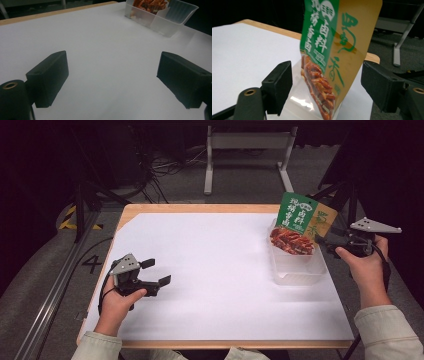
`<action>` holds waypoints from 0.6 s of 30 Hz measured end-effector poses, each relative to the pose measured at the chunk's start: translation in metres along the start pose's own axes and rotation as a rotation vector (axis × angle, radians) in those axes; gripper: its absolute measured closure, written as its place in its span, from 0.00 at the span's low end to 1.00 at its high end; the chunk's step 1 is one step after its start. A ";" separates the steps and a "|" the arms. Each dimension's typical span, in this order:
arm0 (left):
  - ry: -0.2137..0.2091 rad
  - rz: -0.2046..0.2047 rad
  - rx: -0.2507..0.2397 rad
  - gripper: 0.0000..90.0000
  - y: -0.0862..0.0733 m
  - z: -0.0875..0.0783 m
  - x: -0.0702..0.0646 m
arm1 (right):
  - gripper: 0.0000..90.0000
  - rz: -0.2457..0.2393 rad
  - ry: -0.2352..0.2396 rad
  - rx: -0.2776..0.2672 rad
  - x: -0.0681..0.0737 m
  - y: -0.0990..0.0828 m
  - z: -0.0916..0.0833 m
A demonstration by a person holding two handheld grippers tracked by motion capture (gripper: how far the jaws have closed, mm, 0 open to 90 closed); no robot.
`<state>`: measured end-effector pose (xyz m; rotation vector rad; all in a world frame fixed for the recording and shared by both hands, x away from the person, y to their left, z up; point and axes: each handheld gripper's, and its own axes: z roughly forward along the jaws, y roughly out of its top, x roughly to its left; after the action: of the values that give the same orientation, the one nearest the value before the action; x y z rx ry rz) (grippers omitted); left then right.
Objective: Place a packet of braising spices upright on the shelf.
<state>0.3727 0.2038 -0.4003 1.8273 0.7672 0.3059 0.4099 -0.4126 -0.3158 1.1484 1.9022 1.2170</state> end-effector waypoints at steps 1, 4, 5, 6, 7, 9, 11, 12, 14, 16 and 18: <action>0.001 0.007 0.004 0.12 0.000 -0.001 0.000 | 0.27 0.000 0.004 -0.005 0.002 0.000 -0.003; 0.002 0.009 0.008 0.12 -0.001 -0.002 -0.003 | 0.27 -0.022 0.006 -0.018 0.012 0.002 -0.013; 0.002 0.011 0.009 0.12 -0.001 -0.003 -0.003 | 0.26 -0.027 0.008 -0.023 0.016 0.003 -0.016; 0.002 0.008 0.010 0.12 -0.002 -0.004 -0.003 | 0.25 -0.030 0.017 -0.030 0.020 0.003 -0.019; 0.005 0.009 0.007 0.12 -0.002 -0.004 -0.003 | 0.23 -0.028 0.033 -0.034 0.026 0.003 -0.022; 0.003 0.011 0.007 0.12 -0.003 -0.006 -0.004 | 0.22 -0.039 0.055 -0.029 0.035 0.003 -0.025; -0.003 0.007 0.007 0.12 -0.004 -0.006 -0.005 | 0.21 -0.054 0.075 -0.036 0.044 0.002 -0.028; -0.002 0.006 0.007 0.12 -0.004 -0.007 -0.006 | 0.21 -0.057 0.084 -0.038 0.048 0.002 -0.028; -0.006 0.016 0.007 0.12 -0.004 -0.008 -0.007 | 0.20 -0.070 0.112 -0.046 0.056 0.002 -0.030; -0.012 0.010 0.004 0.12 -0.004 -0.009 -0.009 | 0.19 -0.070 0.138 -0.052 0.063 0.001 -0.032; -0.011 0.013 0.004 0.12 -0.004 -0.010 -0.009 | 0.19 -0.072 0.149 -0.054 0.066 0.001 -0.032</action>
<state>0.3587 0.2064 -0.3990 1.8365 0.7493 0.3032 0.3538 -0.3658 -0.3042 0.9767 1.9886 1.3383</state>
